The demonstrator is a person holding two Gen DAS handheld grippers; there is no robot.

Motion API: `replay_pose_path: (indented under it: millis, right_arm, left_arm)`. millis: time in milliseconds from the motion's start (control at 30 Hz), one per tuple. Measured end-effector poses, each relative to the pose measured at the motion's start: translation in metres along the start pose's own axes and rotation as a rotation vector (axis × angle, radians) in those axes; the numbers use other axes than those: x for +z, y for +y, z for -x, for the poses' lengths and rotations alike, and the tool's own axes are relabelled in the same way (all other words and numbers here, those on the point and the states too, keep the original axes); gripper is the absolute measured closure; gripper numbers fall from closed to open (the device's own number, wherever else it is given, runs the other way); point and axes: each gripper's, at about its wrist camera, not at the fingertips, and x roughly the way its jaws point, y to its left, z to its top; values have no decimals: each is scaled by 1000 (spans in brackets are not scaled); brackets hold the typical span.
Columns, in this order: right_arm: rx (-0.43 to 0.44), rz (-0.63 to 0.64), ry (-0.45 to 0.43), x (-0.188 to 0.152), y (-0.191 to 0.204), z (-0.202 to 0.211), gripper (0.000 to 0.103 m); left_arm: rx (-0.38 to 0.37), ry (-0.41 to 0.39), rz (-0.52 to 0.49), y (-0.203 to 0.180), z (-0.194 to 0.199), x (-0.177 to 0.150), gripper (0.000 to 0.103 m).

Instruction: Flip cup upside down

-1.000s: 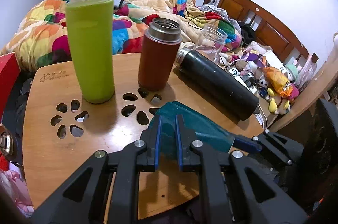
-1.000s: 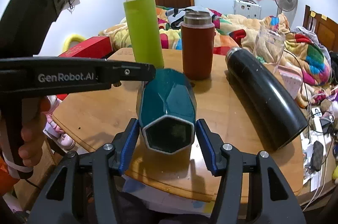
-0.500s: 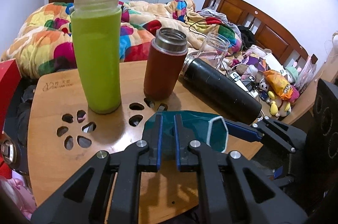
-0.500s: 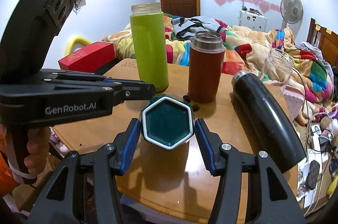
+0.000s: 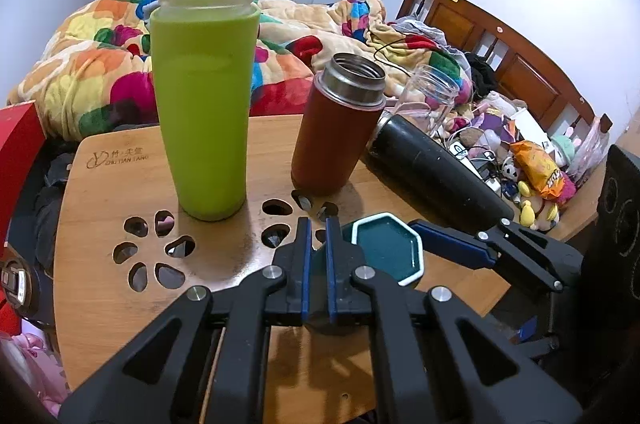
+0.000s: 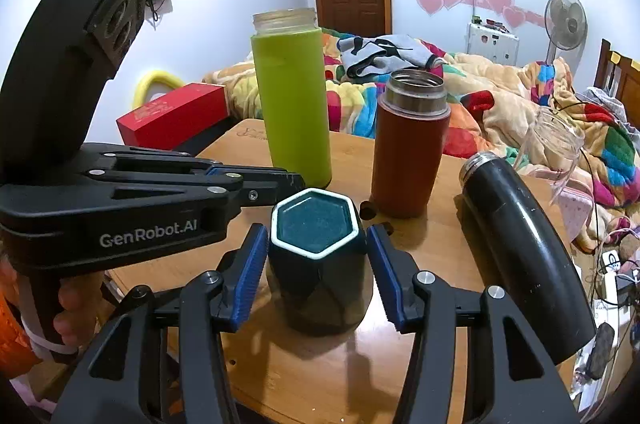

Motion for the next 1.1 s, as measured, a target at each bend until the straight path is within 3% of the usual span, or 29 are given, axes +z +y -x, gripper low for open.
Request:
replay_pose_path:
  millis: [233,467,667,767,833,900,967,1100]
  right_arm:
    - [-6,-11,16,1,0,3,55]
    - [-49,-45,-8,5,-4,36,54]
    - [-129,-62,-58,14,-9,86,52]
    - [-158,-70,-103,21,-8,115,52]
    - [-168,-80,-135,25,-7,132,47]
    - [-181,-88,-180,27,-5,153,30]
    - [-186,-93,-234,28,-1,174,23]
    - [-193,-94,-287,31,6,202,18]
  left_arm:
    - [17,-27,32,3,17,-1,98]
    - [32,-103,31,-8,63,-1,96]
    - [85,-208,-11,-37,112,-6,73]
    - [106,-273,-27,-52,138,-9,54]
    - [130,-321,-34,-59,156,-12,37]
    - [150,-366,-44,-67,172,-16,31]
    - [167,-396,-52,-73,185,-19,23]
    - [186,-450,-41,-78,206,-26,9]
